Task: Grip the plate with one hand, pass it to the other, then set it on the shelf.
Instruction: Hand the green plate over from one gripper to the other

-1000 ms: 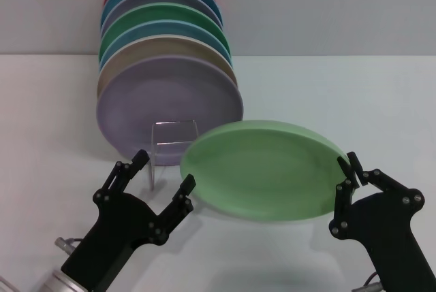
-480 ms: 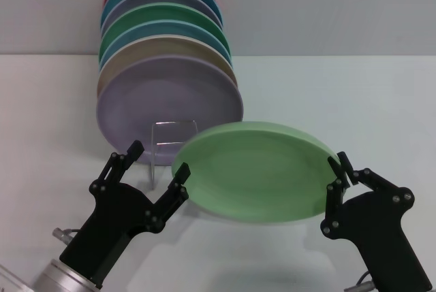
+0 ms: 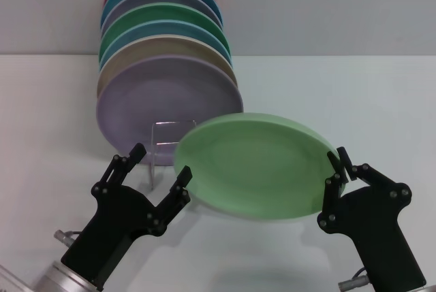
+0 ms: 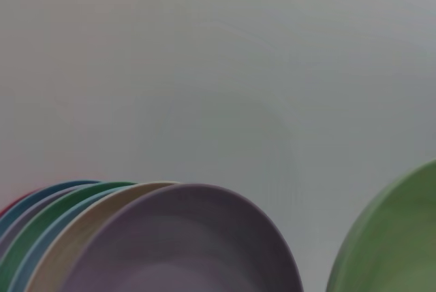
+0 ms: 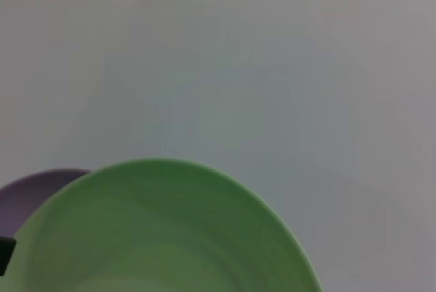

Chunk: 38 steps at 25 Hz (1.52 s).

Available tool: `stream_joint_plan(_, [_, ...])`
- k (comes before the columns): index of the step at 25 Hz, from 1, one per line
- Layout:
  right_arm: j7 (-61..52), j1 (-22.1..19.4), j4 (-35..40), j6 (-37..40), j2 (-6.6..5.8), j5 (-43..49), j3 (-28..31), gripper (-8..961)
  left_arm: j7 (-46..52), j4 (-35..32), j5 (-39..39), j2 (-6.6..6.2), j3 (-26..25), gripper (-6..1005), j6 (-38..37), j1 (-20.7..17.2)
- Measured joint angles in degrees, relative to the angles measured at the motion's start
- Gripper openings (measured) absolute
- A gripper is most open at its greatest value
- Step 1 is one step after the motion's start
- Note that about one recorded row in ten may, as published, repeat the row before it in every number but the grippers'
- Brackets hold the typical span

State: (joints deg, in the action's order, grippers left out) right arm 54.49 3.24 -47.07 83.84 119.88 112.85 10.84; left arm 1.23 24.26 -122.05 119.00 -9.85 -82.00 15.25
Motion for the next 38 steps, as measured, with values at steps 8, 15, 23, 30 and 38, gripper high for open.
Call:
stream_joint_plan(8, [2.75,0.17,-3.82,0.65,0.0,-4.92,-3.36,18,0.0,-0.06,-0.09,0.0,-0.26,783,0.09,0.23])
stream_joint_plan(15, [3.68,-0.07,-5.2,0.76,0.0,-6.44,-4.05,18,0.0,-0.41,0.17,0.0,-0.26,760,-0.27,0.58])
stream_joint_plan(23, [3.7,0.23,-5.22,0.5,0.0,-6.51,-4.18,19,0.0,-0.52,-0.08,0.01,-0.13,733,0.05,1.31])
stream_joint_plan(30, [3.7,0.62,-5.22,0.38,-0.06,-6.51,-4.18,17,0.0,-0.62,-0.13,0.08,-0.09,710,0.6,1.96])
stream_joint_plan(38, [3.45,0.88,-5.22,0.36,-0.18,-6.51,-4.75,18,0.0,-0.52,-0.13,0.09,0.16,495,0.79,2.25])
